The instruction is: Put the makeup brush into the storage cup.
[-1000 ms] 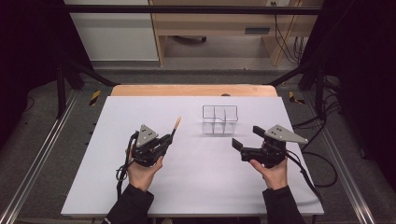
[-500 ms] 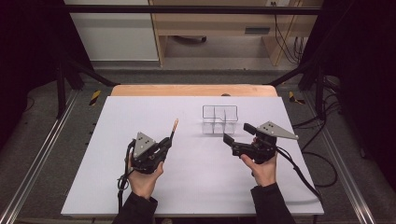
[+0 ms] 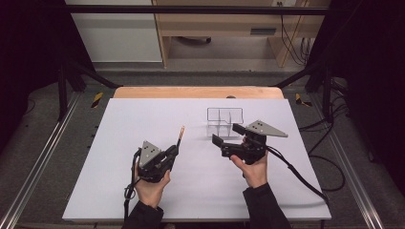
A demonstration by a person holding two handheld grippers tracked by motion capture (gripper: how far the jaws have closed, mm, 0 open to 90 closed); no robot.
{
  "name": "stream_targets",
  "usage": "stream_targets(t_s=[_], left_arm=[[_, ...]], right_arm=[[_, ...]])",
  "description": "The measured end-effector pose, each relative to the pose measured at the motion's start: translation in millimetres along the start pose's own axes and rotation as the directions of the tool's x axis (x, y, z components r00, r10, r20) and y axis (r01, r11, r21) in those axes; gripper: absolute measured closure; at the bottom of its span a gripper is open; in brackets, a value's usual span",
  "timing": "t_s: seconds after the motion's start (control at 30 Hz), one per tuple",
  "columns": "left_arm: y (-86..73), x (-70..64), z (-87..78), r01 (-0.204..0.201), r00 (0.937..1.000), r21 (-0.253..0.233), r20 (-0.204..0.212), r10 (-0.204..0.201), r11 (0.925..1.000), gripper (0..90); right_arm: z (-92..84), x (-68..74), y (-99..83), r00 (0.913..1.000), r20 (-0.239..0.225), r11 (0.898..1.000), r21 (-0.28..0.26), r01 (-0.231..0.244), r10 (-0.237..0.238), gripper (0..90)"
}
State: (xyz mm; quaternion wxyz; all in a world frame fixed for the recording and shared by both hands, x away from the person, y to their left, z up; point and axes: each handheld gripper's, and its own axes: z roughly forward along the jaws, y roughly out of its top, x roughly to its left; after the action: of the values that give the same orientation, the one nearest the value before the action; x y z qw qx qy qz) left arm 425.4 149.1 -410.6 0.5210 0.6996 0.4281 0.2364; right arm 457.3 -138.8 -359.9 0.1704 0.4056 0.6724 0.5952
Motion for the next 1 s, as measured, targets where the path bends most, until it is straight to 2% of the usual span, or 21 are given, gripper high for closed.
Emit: stream_targets(t_s=[0.1,0.27,0.47,0.6,1.0], left_arm=[[-2.1,-0.5,1.8,0.019,0.9998,-0.006,0.007,-0.019,0.9998,82.9],[-3.0,-1.4,1.0,0.026,0.9996,-0.009,0.009,-0.026,0.9996,82.9],[-4.7,-4.6,2.4,0.02,0.9998,-0.006,-0.003,-0.021,0.9998,82.9],[-6.6,-12.4,7.3,0.014,0.9999,-0.005,-0.006,-0.014,0.9999,82.9],[-8.2,-26.9,16.6,0.008,0.9999,0.007,0.01,-0.008,0.9999,82.9]], right_arm=[[6.8,2.3,-1.6,0.9999,-0.013,1.0,0.004,-0.009,0.009,10.7],[16.4,4.5,-5.9,0.999,-0.028,0.999,0.013,-0.036,0.036,12.6],[26.4,7.9,-11.3,0.9982,-0.038,0.998,0.039,-0.046,0.047,14.2],[32.9,10.7,-13.8,0.9956,-0.056,0.996,0.046,-0.072,0.075,17.0],[45.2,14.0,-23.9,0.9898,-0.07,0.99,0.075,-0.119,0.124,22.6]])
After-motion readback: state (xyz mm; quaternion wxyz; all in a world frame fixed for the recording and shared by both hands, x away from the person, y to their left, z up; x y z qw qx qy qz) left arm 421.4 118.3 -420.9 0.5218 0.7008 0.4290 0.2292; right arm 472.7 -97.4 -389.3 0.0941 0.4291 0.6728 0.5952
